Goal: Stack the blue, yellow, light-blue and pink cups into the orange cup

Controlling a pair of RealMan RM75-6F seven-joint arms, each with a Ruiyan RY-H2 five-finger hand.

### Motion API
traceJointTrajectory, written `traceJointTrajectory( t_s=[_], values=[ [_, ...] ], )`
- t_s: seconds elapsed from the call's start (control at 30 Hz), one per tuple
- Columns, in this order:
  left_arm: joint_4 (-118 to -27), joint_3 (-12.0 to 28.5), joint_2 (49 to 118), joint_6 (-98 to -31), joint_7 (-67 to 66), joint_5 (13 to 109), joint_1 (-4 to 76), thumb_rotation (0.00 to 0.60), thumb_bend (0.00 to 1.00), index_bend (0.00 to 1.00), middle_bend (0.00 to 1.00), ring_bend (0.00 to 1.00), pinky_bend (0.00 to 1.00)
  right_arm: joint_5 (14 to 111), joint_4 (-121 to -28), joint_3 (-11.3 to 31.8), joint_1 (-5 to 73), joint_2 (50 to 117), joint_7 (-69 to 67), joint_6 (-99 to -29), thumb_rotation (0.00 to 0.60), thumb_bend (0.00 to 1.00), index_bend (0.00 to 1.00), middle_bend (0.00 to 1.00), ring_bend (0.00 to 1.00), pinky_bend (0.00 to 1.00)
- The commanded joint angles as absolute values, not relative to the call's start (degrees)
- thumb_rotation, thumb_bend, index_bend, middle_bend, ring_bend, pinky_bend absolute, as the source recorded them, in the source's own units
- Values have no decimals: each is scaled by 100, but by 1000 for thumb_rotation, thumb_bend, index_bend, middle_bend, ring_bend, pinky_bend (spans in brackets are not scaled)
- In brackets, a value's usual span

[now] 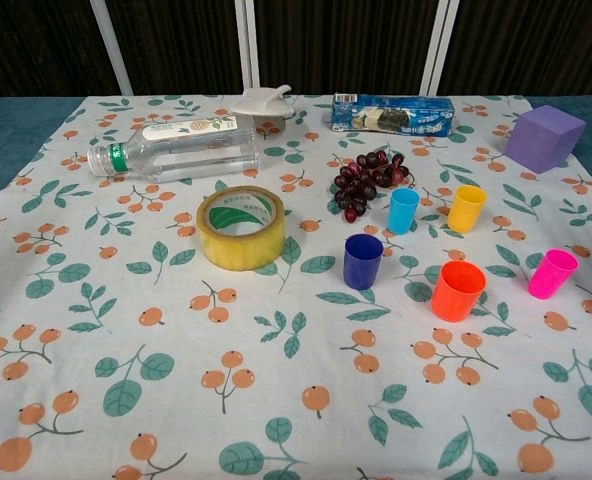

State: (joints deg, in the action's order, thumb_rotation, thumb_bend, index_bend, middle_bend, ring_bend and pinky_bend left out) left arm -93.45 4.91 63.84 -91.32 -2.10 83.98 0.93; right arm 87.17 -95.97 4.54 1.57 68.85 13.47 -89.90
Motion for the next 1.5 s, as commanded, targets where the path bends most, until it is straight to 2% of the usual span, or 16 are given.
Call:
traceJointTrajectory(
  t_s=[0.03, 0.57, 0.73, 1.13, 1.33, 1.5],
  values=[
    [-9350, 487, 6387, -9132, -222, 8400, 92, 600, 814, 59, 0, 0, 62, 8712, -9596, 447, 162, 6860, 1329, -8968, 600, 492, 0, 0, 0, 47],
    [-9358, 496, 6383, -9167, -219, 8402, 77, 600, 813, 59, 0, 0, 61, 8814, -9692, 382, 146, 6725, 1111, -8964, 600, 490, 0, 0, 0, 37],
    [-9366, 490, 6389, -9165, -246, 8416, 81, 600, 814, 59, 0, 0, 61, 8857, -9713, 351, 151, 6665, 1074, -8936, 600, 446, 0, 0, 0, 31],
    [-9380, 510, 6392, -9154, -236, 8368, 79, 600, 813, 59, 0, 0, 61, 8940, -9783, 250, 216, 6620, 697, -8745, 600, 447, 0, 0, 0, 21],
    [-9394, 514, 6400, -9149, -249, 8355, 79, 600, 814, 59, 0, 0, 61, 9241, -10155, 144, 482, 6275, 129, -8336, 600, 446, 0, 0, 0, 0],
    [-9404, 520, 6408, -9133, -258, 8342, 88, 600, 814, 60, 0, 0, 61, 9015, -10898, 460, 1275, 5665, 331, -7222, 600, 424, 0, 0, 0, 0]
  ],
)
